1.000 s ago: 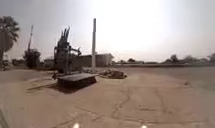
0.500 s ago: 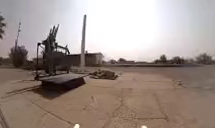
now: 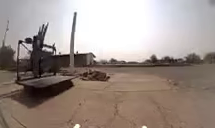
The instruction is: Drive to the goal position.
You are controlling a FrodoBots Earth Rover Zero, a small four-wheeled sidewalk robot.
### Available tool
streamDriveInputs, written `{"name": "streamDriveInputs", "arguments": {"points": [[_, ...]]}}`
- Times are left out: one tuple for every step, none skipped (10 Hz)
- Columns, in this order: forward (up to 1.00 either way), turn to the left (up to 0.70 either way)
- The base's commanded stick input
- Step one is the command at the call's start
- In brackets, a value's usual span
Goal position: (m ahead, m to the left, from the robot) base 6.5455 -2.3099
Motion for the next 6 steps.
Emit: {"name": "streamDriveInputs", "arguments": {"points": [[0.70,-0.27],[0.70,-0.27],[0.70,-0.27],[0.70,-0.27],[0.70,-0.27],[0.70,-0.27]]}}
